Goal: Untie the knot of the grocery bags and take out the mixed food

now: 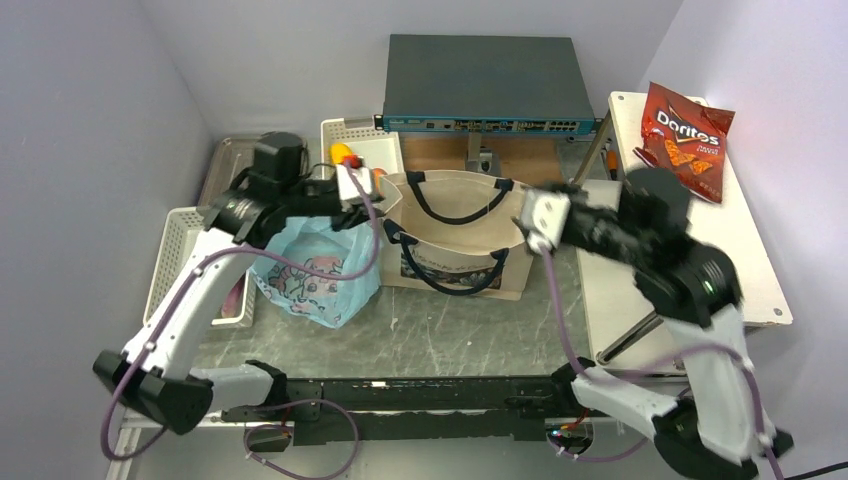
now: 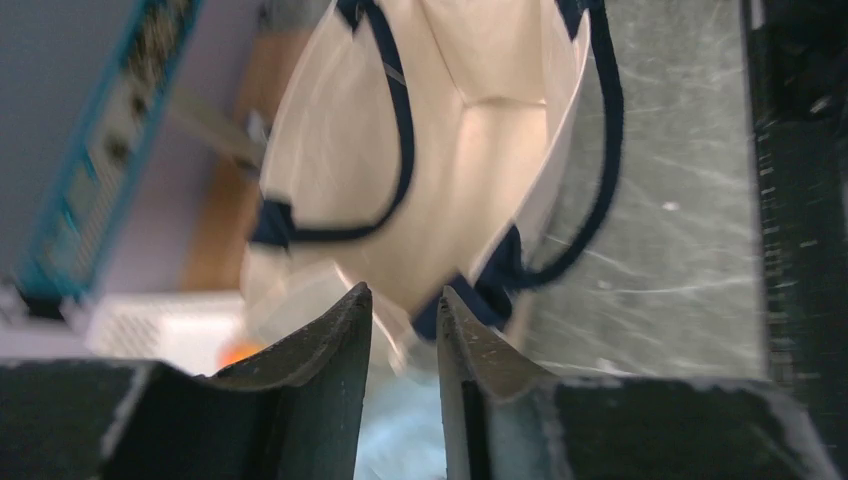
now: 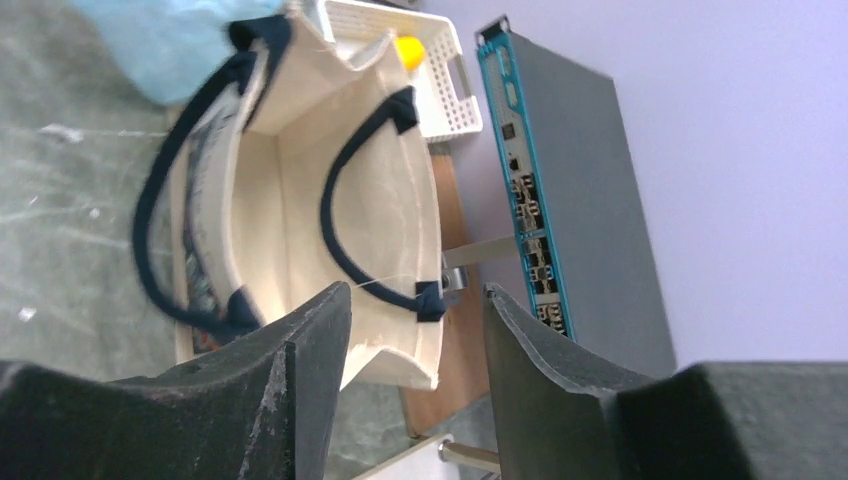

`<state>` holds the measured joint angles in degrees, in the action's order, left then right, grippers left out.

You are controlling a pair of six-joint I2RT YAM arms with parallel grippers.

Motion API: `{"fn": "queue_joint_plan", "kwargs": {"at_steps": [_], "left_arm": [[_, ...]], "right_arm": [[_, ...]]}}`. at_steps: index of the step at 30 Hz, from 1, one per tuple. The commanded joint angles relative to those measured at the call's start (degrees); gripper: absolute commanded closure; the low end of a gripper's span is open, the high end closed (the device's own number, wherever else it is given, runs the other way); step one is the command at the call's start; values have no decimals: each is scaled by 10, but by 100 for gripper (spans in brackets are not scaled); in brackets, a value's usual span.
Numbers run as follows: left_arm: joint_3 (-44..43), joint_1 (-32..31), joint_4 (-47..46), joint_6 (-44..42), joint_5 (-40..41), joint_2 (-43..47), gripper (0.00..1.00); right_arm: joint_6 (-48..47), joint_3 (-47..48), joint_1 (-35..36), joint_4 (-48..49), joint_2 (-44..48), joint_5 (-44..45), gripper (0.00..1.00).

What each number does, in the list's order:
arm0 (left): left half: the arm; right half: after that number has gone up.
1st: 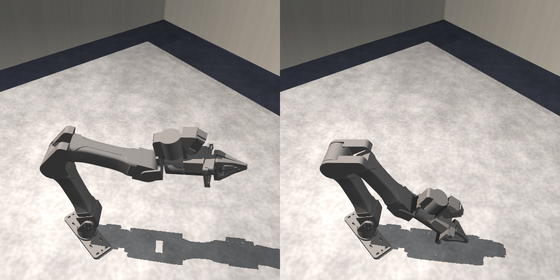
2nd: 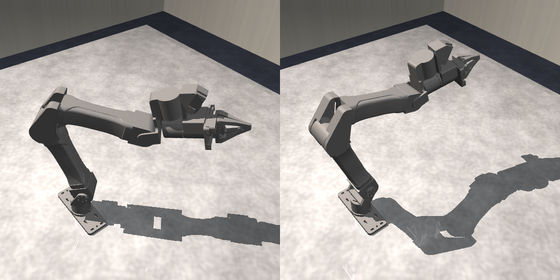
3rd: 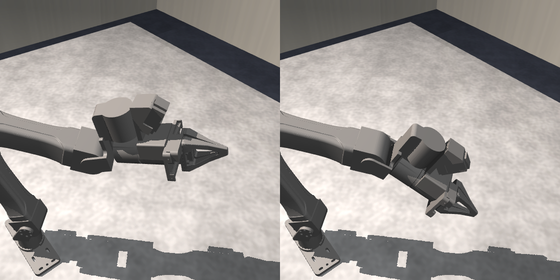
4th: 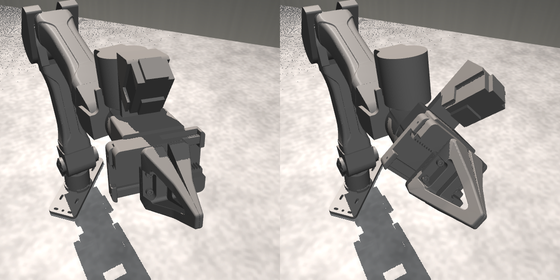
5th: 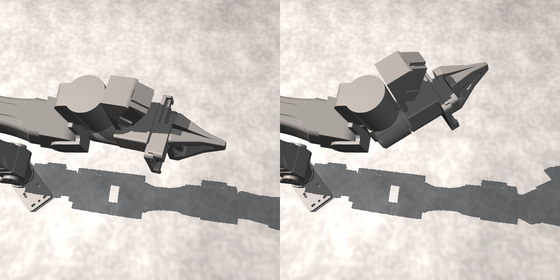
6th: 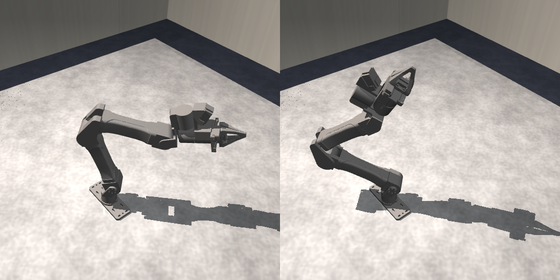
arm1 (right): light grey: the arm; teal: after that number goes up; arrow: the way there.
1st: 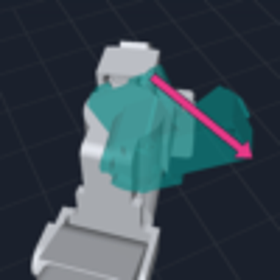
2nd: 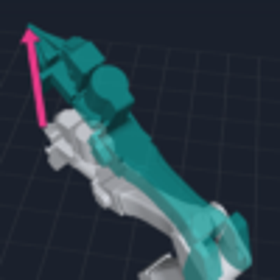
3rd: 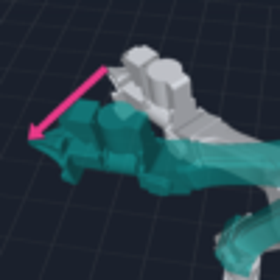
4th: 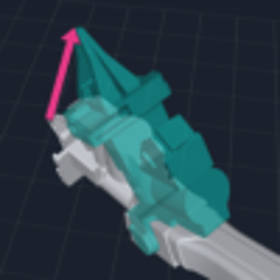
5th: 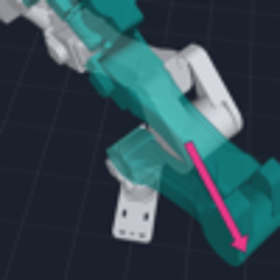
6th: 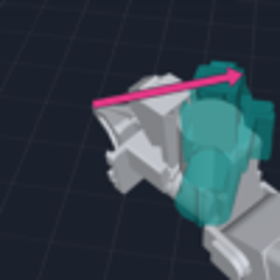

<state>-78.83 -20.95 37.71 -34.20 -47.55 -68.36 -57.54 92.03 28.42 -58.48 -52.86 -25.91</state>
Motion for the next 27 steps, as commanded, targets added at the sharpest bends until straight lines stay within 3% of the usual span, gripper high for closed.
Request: {"fn": "queue_joint_plan", "kwargs": {"at_steps": [1,7,11,16,23,27], "left_arm": [[-110,-106,22,-280,106,-80,68],[-177,-185,52,-486,257,-200,70],[-195,-199,93,-573,294,-243,60],[-136,-210,57,-654,357,-257,38],[-159,-233,57,-706,443,-319,33],[-146,-241,5,-728,501,-347,31]], "right_arm": [[154,51,-5,60,-148,93,47],[249,50,-53,102,-209,87,38],[275,136,-108,49,-291,37,37],[205,148,-135,-8,-349,7,33],[148,136,-139,-57,-392,-11,33],[132,118,-142,-61,-404,10,36]]}}
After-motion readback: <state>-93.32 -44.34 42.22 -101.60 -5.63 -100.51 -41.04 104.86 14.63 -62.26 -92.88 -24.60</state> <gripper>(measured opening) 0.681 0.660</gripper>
